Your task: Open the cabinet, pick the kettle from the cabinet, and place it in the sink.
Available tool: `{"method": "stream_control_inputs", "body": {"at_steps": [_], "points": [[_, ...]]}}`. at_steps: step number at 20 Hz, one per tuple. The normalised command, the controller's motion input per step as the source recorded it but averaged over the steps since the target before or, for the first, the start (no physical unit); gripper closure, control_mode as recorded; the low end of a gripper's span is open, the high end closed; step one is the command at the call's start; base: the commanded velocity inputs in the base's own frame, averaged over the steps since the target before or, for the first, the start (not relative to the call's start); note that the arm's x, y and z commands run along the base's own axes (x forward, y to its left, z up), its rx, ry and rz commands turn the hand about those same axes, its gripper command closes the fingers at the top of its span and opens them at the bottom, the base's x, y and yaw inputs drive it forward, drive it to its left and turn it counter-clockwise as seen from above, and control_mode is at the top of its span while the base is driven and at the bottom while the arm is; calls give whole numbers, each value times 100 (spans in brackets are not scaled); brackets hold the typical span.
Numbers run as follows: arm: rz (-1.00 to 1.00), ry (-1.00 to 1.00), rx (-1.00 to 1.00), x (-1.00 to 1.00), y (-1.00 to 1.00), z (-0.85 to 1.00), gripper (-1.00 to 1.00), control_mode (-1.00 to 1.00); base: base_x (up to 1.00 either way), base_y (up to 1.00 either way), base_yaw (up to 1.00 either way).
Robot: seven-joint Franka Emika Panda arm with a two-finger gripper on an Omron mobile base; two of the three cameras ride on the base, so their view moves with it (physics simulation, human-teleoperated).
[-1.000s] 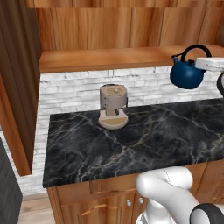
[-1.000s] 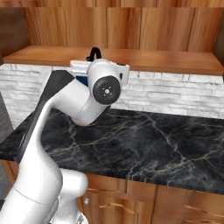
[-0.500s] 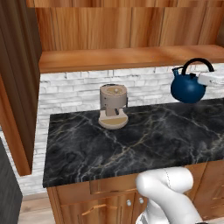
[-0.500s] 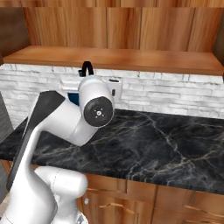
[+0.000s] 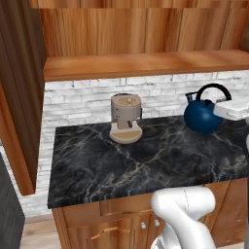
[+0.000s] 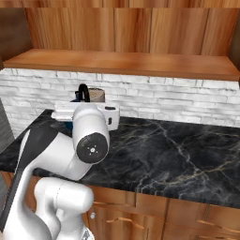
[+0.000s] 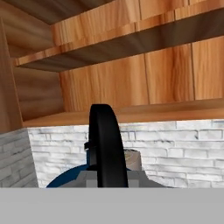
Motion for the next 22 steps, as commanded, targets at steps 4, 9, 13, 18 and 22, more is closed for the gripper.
{"method": "stream_control_inputs", "body": {"at_steps": [4,9,13,18,22], "points": [[3,9,0,2,24,-38,100,-100,0,0,0],[4,13,0,12,16,-29,100,-100,0,0,0],[6,11,0,15,8,-19,100,-100,0,0,0],[3,0,0,5,16,-29,100,-100,0,0,0],[0,-2,0,6,13,-21,100,-100,0,0,0]]}}
